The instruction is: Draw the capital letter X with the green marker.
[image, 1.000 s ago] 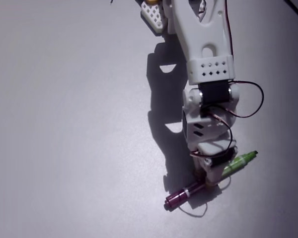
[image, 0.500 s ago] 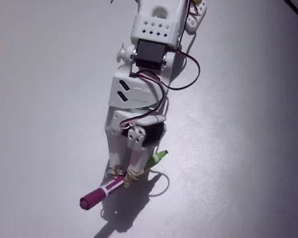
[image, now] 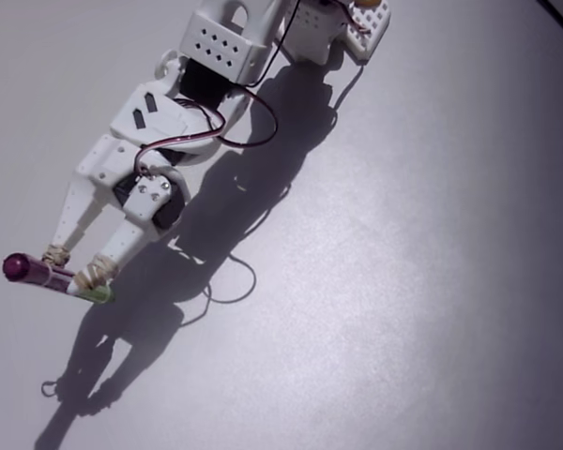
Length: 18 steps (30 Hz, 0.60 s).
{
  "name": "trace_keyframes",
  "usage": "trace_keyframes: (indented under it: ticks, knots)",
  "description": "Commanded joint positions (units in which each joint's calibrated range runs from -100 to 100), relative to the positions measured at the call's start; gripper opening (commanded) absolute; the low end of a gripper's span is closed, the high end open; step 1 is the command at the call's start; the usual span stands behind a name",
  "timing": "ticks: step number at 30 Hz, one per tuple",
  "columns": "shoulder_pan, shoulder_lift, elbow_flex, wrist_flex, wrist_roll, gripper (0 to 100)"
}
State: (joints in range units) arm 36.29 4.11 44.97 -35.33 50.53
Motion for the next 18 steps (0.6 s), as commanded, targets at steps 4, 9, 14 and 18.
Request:
trace_keyframes:
  ticks: [4,9,14,18]
  knots:
    - [-2.1,6.5,-0.7,-24.3,-0.3,0]
    - [-2.7,12.2,-2.8,-28.2,-0.6,0]
    - [-4.3,19.6,-2.4,-32.1,-0.3,0]
    - [-5.5,24.5,-3.9,-32.6,-0.5,0]
